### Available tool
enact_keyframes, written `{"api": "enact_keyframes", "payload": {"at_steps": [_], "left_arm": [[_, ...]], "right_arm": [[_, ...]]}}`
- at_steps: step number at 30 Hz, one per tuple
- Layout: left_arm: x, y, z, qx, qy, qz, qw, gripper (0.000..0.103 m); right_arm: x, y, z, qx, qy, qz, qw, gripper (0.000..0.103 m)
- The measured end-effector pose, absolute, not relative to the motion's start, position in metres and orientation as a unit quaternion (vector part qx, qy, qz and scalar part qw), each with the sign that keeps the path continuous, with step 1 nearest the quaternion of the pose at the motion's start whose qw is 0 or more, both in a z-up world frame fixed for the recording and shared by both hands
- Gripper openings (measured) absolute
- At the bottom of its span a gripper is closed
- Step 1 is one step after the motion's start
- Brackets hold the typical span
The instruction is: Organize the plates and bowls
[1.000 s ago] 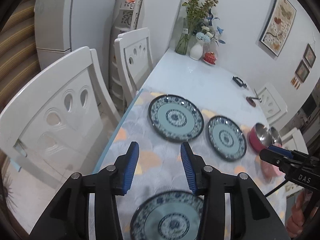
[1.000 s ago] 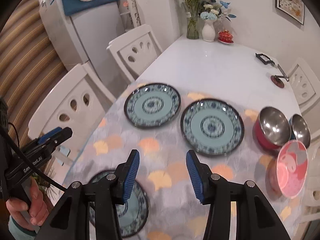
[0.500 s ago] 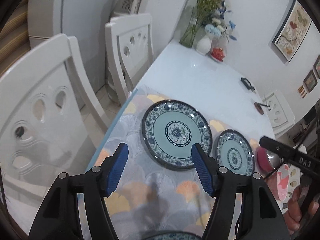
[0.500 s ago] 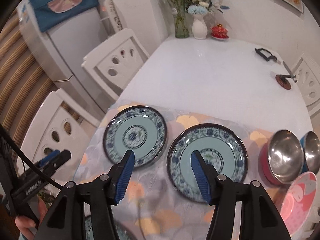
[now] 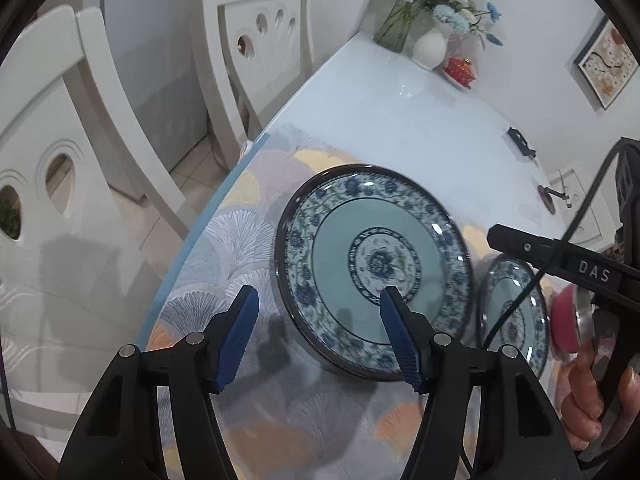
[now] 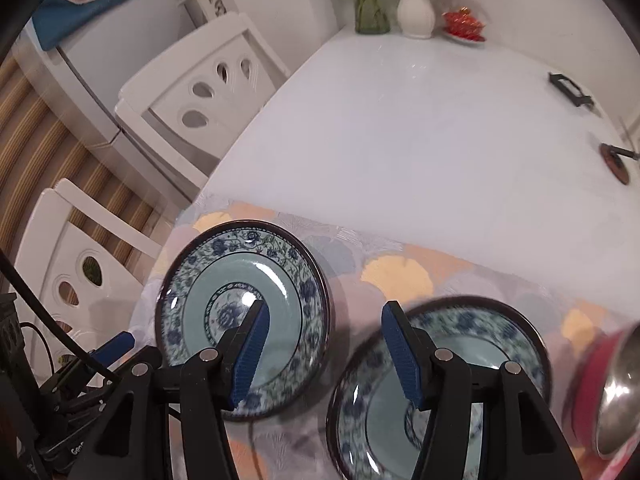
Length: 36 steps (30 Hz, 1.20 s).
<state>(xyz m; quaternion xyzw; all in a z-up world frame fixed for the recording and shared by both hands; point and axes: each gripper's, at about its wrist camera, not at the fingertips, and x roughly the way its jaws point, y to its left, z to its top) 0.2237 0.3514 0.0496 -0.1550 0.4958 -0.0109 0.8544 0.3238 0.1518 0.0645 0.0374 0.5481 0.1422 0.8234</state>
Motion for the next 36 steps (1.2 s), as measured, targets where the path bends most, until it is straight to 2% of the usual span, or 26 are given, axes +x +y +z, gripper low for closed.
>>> {"api": "enact_keyframes", "payload": {"at_steps": [3, 11, 12, 14, 20, 29, 36], "left_arm": [[0.228, 0.354, 0.04, -0.16, 0.504, -0.01, 0.848, 0.054], [0.234, 0.356, 0.025, -0.176, 0.51, -0.026, 0.842, 0.047], [0.236, 0.355, 0.025, -0.176, 0.51, -0.029, 0.841, 0.044], [0.239, 0.355, 0.023, -0.183, 0.51, -0.032, 0.84, 0.042], [0.241, 0.357, 0.022, -0.197, 0.508, -0.035, 0.838, 0.039], [0.232, 0.363, 0.025, -0.207, 0.516, -0.021, 0.831, 0.039], [0.208, 0.372, 0.041, -0.216, 0.514, -0.006, 0.83, 0.039]], "right_arm": [[0.335, 0.155, 0.05, 0.035, 0.557, 0.147, 0.816, 0.056], [0.354, 0.166, 0.027, 0.028, 0.568, 0.157, 0.807, 0.055], [0.356, 0.168, 0.024, 0.027, 0.569, 0.161, 0.806, 0.047], [0.358, 0.171, 0.02, 0.024, 0.573, 0.166, 0.802, 0.037], [0.359, 0.182, 0.015, 0.006, 0.575, 0.179, 0.798, 0.03], [0.343, 0.189, 0.016, -0.007, 0.579, 0.187, 0.794, 0.03], [0.308, 0.193, 0.039, -0.009, 0.572, 0.199, 0.795, 0.03]]}}
